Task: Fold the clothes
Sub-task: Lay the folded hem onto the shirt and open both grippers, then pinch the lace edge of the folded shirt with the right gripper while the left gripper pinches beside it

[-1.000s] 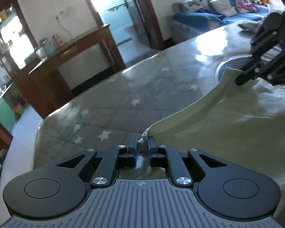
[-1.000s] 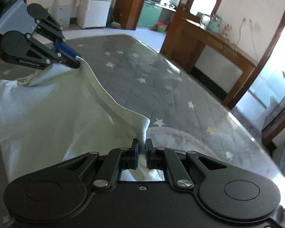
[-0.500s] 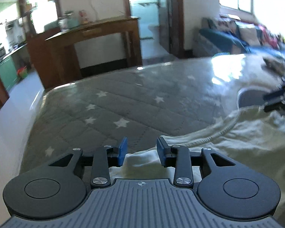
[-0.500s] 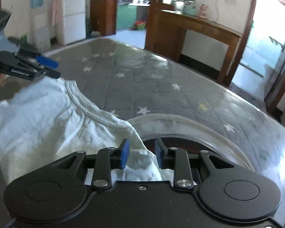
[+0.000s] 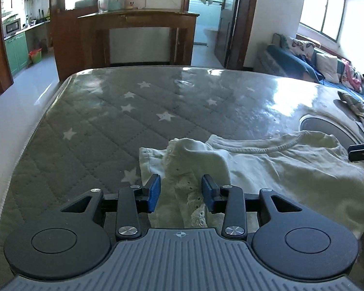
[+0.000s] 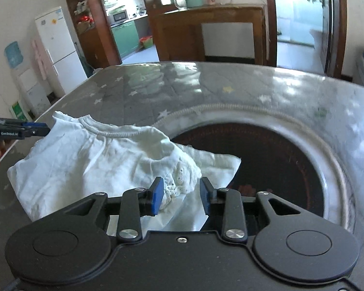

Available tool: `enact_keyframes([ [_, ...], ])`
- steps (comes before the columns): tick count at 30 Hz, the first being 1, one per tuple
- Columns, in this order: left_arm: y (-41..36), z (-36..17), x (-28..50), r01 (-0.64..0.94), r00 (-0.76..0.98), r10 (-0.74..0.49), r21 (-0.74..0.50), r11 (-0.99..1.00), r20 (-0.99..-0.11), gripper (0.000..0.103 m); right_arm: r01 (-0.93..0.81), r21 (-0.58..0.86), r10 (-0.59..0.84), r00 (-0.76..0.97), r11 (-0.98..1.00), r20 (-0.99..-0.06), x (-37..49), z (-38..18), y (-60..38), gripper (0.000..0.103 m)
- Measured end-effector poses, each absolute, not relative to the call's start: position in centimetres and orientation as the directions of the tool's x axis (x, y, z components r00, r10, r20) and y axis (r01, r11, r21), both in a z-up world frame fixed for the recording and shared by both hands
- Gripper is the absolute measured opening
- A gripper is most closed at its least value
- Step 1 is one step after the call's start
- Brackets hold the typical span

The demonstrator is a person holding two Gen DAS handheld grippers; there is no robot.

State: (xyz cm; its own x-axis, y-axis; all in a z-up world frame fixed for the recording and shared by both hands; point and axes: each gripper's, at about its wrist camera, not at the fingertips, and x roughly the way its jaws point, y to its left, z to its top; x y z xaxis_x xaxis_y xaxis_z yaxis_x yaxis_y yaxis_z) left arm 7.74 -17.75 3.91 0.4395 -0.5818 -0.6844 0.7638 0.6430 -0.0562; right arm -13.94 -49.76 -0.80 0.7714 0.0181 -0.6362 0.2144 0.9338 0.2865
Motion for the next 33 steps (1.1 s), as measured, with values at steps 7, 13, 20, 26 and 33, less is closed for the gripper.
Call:
enact_keyframes([
  [7, -18.1, 3.3, 7.3, 0.769, 0.446, -0.581, -0.04, 0.638, -0.681, 0.021, 0.243, 0.362, 0.045, 0.774, 0.9, -0.632, -13.0, -1.5, -50.6, 0.035],
  [13, -18.3, 3.2, 7.2, 0.767, 0.453, -0.576, -0.03, 0.64, -0.681, 0.02, 0.229, 0.406, 0.086, 0.775, 0.885, -0.626, -12.4, -2.3, -51.0, 0.034],
  [20, -18.2, 3.3, 7.2, 0.755, 0.466, -0.573, -0.035, 0.655, -0.674, 0.013, 0.22, 0.373, 0.069, 0.778, 0.902, -0.624, -12.5, -1.7, -50.1, 0.011],
  [26, -17.6, 3.7, 7.3, 0.731, 0.497, -0.558, -0.025, 0.682, -0.665, 0.009, 0.232, 0.306, 0.002, 0.794, 0.923, -0.608, -13.1, -0.4, -49.9, 0.01],
  [33, -17.9, 2.9, 7.4, 0.714, 0.505, -0.519, -0.004, 0.7, -0.69, 0.01, 0.289, 0.216, -0.081, 0.751, 0.933, -0.655, -12.5, -1.6, -50.2, 0.007],
])
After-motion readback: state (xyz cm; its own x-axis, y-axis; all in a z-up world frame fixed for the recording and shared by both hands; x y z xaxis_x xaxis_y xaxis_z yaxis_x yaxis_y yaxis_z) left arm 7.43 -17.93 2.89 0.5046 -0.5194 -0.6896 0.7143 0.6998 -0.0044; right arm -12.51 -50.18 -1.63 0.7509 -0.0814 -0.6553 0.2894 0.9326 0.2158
